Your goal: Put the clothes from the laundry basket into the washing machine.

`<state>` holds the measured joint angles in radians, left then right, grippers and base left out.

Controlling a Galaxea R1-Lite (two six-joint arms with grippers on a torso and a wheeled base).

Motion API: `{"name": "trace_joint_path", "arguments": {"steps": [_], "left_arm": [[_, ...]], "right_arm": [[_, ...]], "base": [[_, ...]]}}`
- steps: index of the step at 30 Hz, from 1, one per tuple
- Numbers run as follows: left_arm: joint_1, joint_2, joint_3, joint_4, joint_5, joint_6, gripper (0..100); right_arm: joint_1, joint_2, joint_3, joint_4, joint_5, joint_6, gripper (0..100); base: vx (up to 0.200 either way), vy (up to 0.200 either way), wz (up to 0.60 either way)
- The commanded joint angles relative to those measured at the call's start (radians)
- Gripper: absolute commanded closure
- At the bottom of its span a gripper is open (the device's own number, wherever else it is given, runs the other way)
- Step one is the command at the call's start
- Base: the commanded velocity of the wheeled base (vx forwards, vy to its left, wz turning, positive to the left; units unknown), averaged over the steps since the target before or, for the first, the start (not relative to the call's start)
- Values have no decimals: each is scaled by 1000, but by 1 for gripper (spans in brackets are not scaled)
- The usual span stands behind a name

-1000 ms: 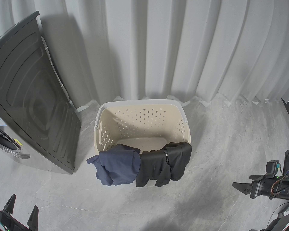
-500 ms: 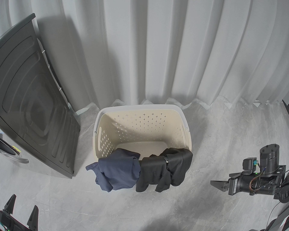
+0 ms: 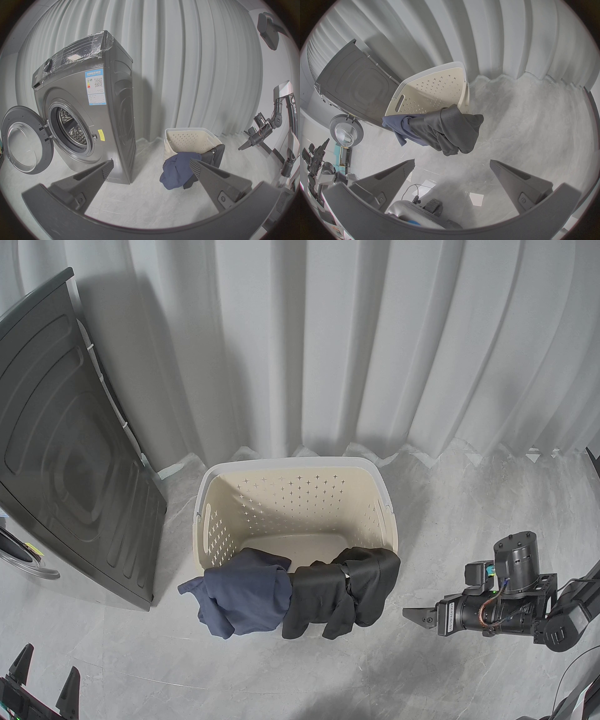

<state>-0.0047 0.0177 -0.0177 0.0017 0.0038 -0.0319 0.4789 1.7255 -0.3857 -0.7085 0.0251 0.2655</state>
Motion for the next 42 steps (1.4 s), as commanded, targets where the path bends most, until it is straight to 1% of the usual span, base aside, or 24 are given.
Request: {"name": "trace_joint_path", "arguments": {"steps": [1,5,15,18,19,22,30,35,39,42], "left_arm": [[0,-10,15,0,1,0,0],[0,-12,15,1,1,-2,0],[0,-10,15,1,1,0,0],[0,-12,15,1,1,0,0],[0,-12,15,1,1,0,0],[0,-12,15,1,-1,0,0],[-1,-10,15,1,1,0,0],[-1,-12,15,1,1,-2,0],[-1,-12,16,1,-1,0,0],[-1,-12,15,1,-1,0,0]], "right_arm": [[15,45,-35,0,-5,0,0],[20,88,-76,0,-36,0,0],[20,223,-180,0,-40,1,0],[20,272,-234,0,-50,3,0],[20,272,-234,0,-50,3,0],[20,325,-288,0,-51,15,0],[15,404,-386,-2,-53,18,0],[17,433,-407,-6,-51,40,0],[10,467,-426,-68,-53,31,0],[9,490,-443,-81,-53,29,0]], "base": [[0,0,0],[0,0,0],[0,0,0],[0,0,0],[0,0,0],[0,0,0],[0,0,0],[0,0,0],[0,0,0],[0,0,0]]}}
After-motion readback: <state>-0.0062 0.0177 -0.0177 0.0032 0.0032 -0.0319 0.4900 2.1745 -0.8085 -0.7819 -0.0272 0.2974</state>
